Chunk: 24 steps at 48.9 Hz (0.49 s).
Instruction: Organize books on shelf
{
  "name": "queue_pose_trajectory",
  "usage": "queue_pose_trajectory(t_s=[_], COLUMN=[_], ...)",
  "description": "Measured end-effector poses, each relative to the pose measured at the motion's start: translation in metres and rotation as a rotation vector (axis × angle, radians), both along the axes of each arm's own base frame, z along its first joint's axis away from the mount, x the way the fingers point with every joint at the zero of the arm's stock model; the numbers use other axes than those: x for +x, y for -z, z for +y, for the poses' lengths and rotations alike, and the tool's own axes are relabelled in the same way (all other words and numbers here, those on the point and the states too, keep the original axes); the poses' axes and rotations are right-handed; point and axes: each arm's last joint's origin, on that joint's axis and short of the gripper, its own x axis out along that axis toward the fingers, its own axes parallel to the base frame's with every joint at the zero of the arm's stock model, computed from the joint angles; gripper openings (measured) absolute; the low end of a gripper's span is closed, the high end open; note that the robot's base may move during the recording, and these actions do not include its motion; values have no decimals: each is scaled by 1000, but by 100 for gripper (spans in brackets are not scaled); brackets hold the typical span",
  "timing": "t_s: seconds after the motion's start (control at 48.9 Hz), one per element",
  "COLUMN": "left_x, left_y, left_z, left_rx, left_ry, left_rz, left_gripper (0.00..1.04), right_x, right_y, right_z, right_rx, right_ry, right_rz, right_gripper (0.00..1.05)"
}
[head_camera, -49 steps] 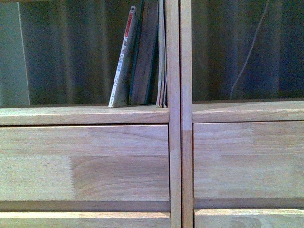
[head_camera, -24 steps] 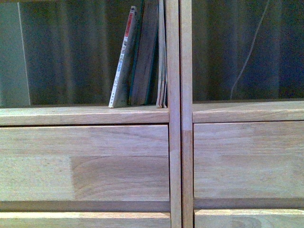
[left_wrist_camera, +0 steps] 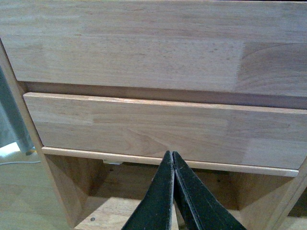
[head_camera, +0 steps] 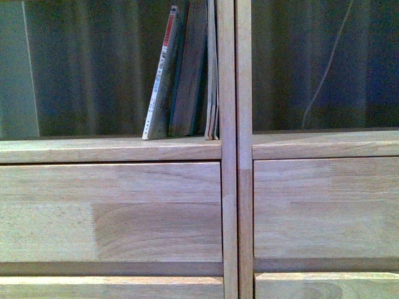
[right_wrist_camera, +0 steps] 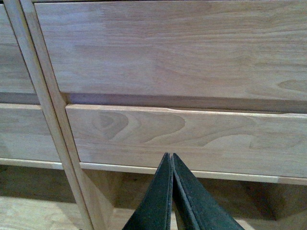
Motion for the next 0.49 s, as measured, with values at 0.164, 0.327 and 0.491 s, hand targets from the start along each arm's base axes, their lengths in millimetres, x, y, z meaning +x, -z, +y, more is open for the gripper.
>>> queue_pose_trajectory(t_s=[0.164, 0.327, 0.491], left_x=[0, 0, 0], left_y=[0, 0, 0], left_z=[0, 0, 0], left_rx=[0, 0, 0], left_ry=[0, 0, 0], left_rz=[0, 0, 0], left_gripper=[3, 11, 45], right_x=[0, 0, 0], right_y=[0, 0, 0], right_z=[0, 0, 0], right_rx=[-2, -2, -2], right_ry=[0, 0, 0], right_rz=[0, 0, 0], right_gripper=[15, 51, 83])
